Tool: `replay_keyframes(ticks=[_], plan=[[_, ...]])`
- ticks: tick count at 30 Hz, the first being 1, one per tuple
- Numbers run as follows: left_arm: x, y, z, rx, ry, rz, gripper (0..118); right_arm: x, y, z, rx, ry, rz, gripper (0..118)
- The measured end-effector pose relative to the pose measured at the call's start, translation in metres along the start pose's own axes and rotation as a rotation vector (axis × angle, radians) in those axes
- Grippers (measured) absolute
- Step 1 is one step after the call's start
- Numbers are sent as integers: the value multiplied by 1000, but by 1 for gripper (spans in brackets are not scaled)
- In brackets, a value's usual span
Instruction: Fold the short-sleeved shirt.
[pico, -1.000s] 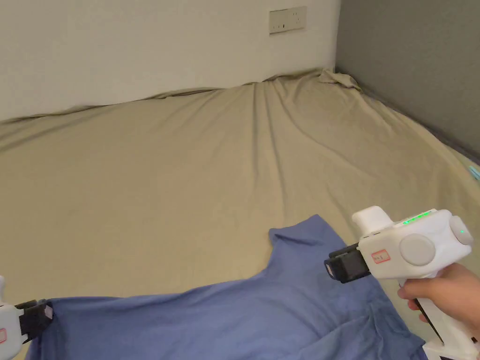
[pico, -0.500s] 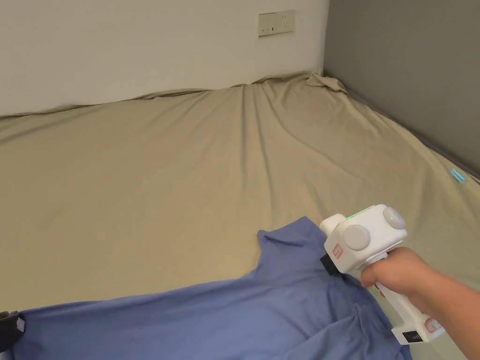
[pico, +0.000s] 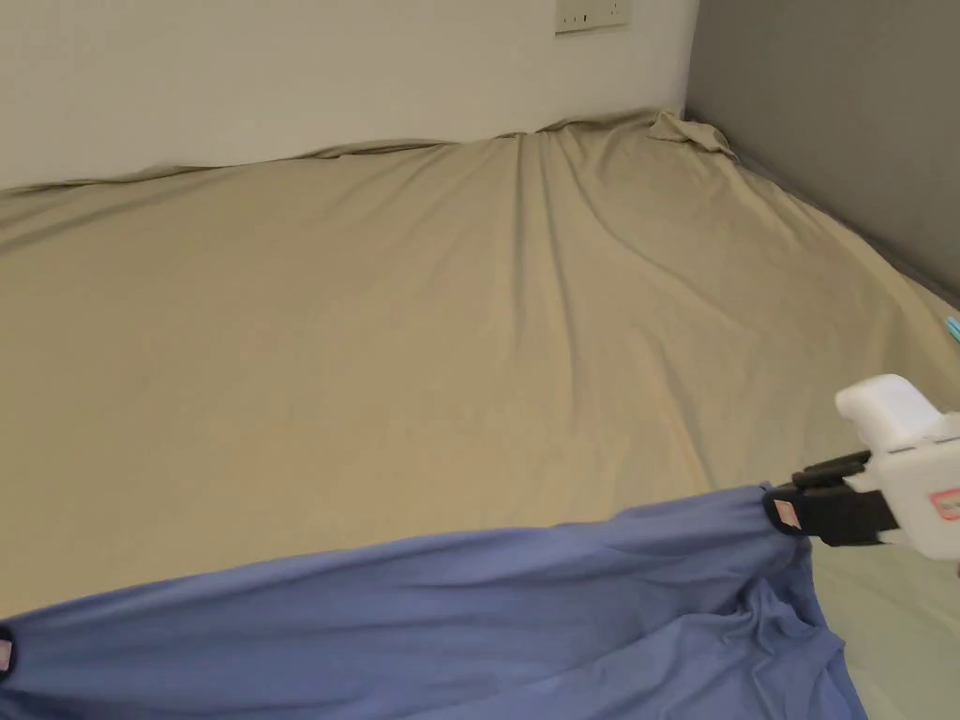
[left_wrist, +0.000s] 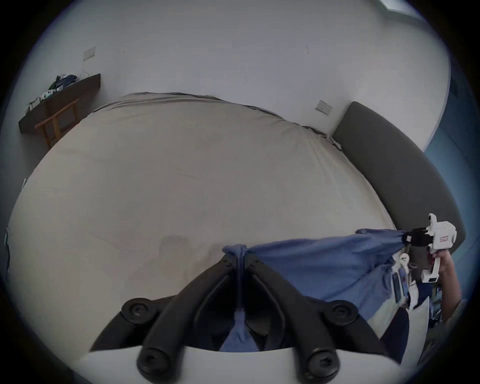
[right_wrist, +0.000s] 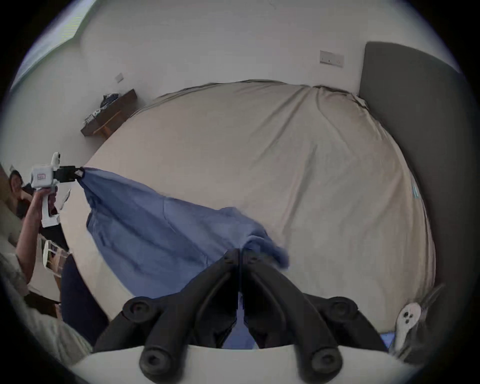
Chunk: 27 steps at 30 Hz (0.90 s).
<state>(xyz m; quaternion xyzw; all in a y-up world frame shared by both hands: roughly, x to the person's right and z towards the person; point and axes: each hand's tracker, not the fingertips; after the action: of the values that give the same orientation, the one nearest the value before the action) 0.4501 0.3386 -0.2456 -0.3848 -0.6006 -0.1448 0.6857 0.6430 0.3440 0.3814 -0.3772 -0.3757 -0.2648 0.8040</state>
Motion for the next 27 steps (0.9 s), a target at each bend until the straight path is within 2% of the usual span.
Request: replay_keyframes(ticks=[2, 6, 9, 11, 13, 17, 19, 21, 23, 24, 25, 26, 27], plan=[[0, -16, 15, -12, -15, -29, 1, -3, -18, 9, -17, 5, 14, 5], [0, -61, 20, -141, 16, -111, 1, -6, -57, -2, -181, -26, 38, 5], [-8, -94, 3, -243, 15, -93, 1, -12, -84, -15, -231, 10, -14, 5], [-13, -112, -14, -296, 49, -84, 1, -22, -97, -29, -284, -17, 8, 5], [-19, -122, -28, -301, 61, -72, 1, -24, -106, -41, -321, -72, 25, 5], [-24, -127, -43, -303, 75, -12, 1, -14, -117, -66, -335, -79, -12, 5], [-19, -128, -43, -295, 91, -51, 3, -12, -119, -73, -337, -90, -30, 5], [-25, -134, -46, -281, 98, -78, 15, -11, -121, -75, -339, -89, -59, 5], [-30, -130, -32, -236, 73, -33, 29, -15, -115, -58, -286, -94, -79, 5], [-30, -126, -21, -181, 67, 7, 65, -18, -112, -46, -229, -95, -82, 5], [-28, -119, 0, -95, 46, 44, 113, -23, -107, -26, -121, -71, -105, 5], [-29, -115, 20, -22, -13, 87, 118, -27, -102, -5, 7, -12, -159, 5], [-30, -114, 35, 97, -37, 131, 118, -31, -98, 12, 111, 59, -213, 5]])
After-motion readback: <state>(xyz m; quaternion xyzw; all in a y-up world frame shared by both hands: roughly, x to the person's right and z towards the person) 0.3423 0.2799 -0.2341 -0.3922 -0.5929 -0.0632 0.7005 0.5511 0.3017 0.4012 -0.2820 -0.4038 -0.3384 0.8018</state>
